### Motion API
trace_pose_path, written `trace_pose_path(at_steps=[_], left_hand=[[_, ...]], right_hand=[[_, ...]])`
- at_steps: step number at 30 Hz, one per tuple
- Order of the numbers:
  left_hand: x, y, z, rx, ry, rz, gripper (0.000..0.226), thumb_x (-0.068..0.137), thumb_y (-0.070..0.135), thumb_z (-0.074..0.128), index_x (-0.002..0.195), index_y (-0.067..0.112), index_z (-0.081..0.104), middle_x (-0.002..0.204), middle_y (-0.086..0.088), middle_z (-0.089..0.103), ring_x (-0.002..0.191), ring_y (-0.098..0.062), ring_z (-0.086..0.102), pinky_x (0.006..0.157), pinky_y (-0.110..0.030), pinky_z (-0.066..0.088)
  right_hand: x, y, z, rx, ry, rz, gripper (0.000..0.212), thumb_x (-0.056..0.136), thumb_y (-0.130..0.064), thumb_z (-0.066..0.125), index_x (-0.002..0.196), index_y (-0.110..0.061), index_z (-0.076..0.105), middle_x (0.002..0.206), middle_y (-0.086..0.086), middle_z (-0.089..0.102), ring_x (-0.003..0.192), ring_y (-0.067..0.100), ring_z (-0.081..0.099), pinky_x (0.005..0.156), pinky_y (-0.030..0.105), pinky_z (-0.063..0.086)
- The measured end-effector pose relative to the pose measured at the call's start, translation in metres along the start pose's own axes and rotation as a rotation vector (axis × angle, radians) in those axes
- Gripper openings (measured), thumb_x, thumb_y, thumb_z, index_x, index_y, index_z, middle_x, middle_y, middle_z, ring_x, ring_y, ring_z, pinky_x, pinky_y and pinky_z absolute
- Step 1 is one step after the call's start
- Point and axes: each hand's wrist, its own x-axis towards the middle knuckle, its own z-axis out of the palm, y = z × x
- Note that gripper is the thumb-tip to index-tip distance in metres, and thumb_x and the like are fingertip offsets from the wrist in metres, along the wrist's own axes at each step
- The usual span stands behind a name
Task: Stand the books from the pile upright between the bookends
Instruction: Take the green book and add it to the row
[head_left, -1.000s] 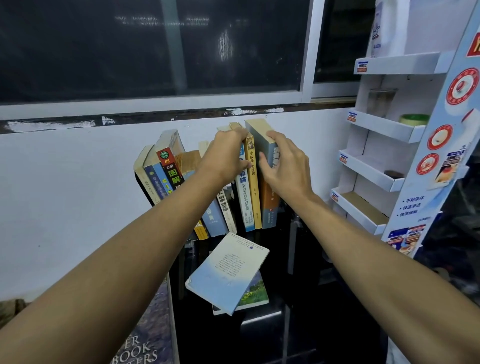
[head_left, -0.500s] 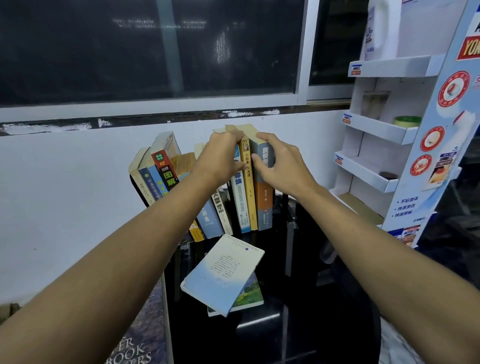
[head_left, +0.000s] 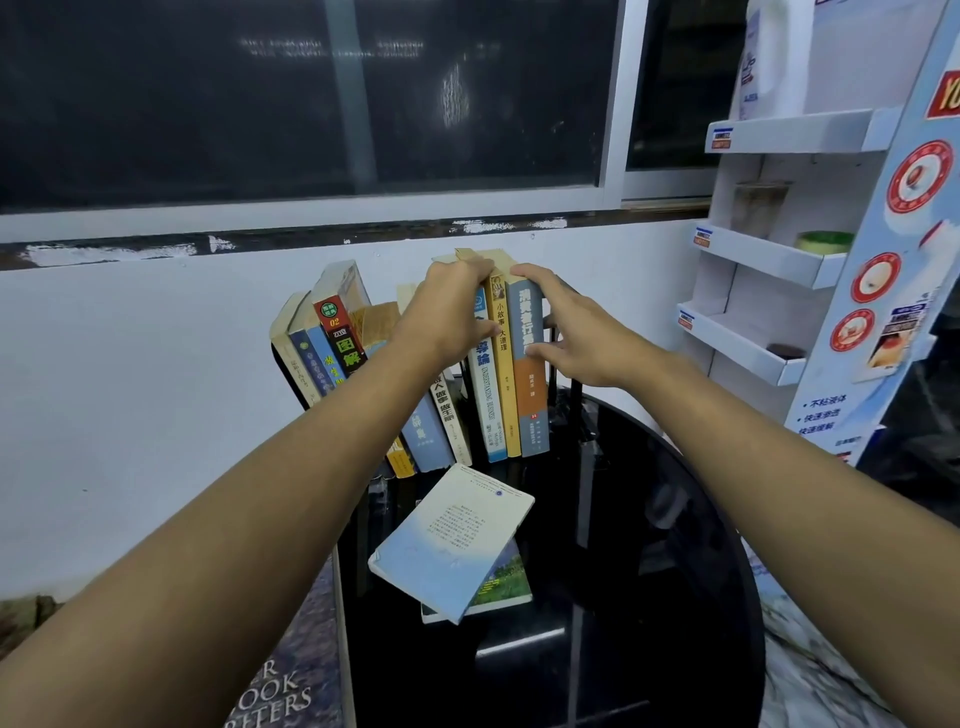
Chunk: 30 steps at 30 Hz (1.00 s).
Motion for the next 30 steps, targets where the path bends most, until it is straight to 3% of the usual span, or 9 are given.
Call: trace_pose_path(at_steps=[17, 21, 27, 30], left_hand=[[-0.010, 0.010, -0.008, 0.017, -0.013, -0.030, 0.031, 0.090, 0.013, 0.075, 0.116, 0.012, 0.059, 0.117, -0.005, 0.066, 0.107, -0.021, 0.066, 0.087, -0.035, 0.060], [-0.031, 0.015, -0.020, 0.011, 0.002, 0.000, 0.040, 0.092, 0.015, 0.074, 0.128, 0.011, 0.059, 0.127, -0.006, 0.063, 0.116, -0.022, 0.060, 0.095, -0.034, 0.054], [-0.083, 0.010, -0.037, -0.071, 0.032, -0.014, 0.060, 0.091, 0.022, 0.075, 0.146, 0.014, 0.052, 0.145, -0.005, 0.056, 0.128, -0.016, 0.051, 0.110, -0.035, 0.046], [-0.111, -0.005, -0.043, -0.059, -0.018, -0.062, 0.067, 0.090, 0.031, 0.077, 0.149, 0.017, 0.049, 0.150, -0.003, 0.052, 0.135, -0.015, 0.049, 0.114, -0.037, 0.043]], right_hand=[[-0.005, -0.012, -0.001, -0.041, 0.011, 0.014, 0.088, 0.094, -0.013, 0.068, 0.151, -0.047, 0.010, 0.146, -0.003, 0.036, 0.133, 0.014, 0.043, 0.095, 0.045, 0.058], [-0.018, -0.019, 0.000, -0.057, 0.035, -0.035, 0.085, 0.094, -0.019, 0.069, 0.153, -0.043, 0.012, 0.149, -0.004, 0.035, 0.136, 0.014, 0.041, 0.102, 0.044, 0.052], [-0.050, -0.043, 0.002, -0.107, 0.095, -0.141, 0.075, 0.095, -0.025, 0.068, 0.154, -0.033, 0.023, 0.152, -0.008, 0.031, 0.130, -0.003, 0.034, 0.100, 0.022, 0.042], [-0.060, -0.060, 0.014, -0.147, 0.021, -0.175, 0.073, 0.095, -0.032, 0.068, 0.154, -0.032, 0.025, 0.152, -0.010, 0.033, 0.134, 0.003, 0.039, 0.110, 0.032, 0.043]])
